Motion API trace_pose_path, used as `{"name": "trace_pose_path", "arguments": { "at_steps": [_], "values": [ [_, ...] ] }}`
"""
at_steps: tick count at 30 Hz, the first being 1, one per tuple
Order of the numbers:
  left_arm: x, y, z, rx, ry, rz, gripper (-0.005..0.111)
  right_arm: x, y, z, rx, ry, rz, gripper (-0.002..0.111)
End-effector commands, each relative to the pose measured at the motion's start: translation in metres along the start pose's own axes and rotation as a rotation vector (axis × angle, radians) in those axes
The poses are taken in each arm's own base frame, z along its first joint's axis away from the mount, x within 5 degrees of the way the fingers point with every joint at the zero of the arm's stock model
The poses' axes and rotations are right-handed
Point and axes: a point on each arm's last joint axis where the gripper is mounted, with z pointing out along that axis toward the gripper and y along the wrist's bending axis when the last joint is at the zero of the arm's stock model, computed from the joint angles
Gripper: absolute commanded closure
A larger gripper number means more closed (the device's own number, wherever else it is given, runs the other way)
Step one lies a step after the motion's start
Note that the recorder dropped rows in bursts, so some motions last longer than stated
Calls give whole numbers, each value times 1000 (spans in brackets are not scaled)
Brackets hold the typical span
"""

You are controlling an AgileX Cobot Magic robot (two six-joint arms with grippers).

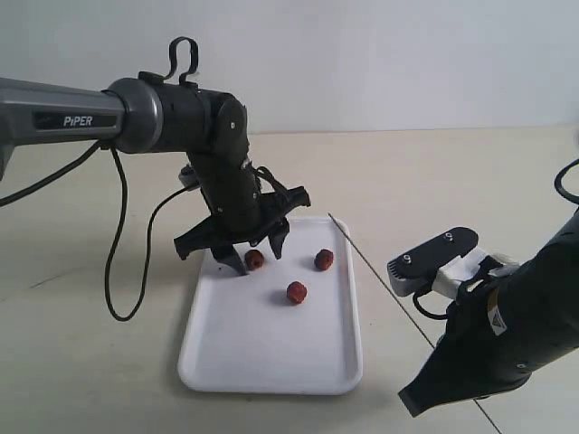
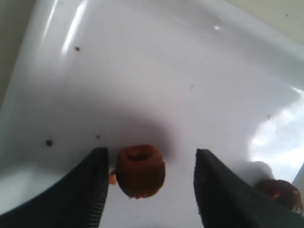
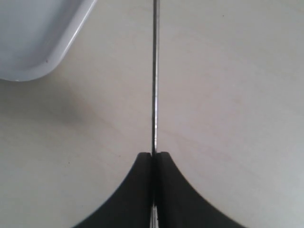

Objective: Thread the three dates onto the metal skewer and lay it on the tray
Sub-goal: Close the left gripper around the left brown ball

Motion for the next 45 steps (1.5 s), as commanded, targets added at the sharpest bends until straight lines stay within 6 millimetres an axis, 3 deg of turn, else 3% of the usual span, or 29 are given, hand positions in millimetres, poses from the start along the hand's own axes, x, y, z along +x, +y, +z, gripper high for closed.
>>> {"name": "trace_pose_path", "arguments": {
  "at_steps": [1, 38, 43, 45],
  "values": [
    [-1, 2, 5, 0, 11, -12, 62, 0, 0, 0, 2, -8, -20, 108],
    [0, 3, 5, 3, 47, -18, 63, 1, 0, 0, 3, -3, -21, 108],
    [-1, 3, 5, 2, 40, -13, 76, 1, 0, 0, 3, -3, -21, 108],
    [-2, 3, 5, 6, 36, -15, 76, 1, 0, 0, 3, -3, -21, 108]
  ]
}}
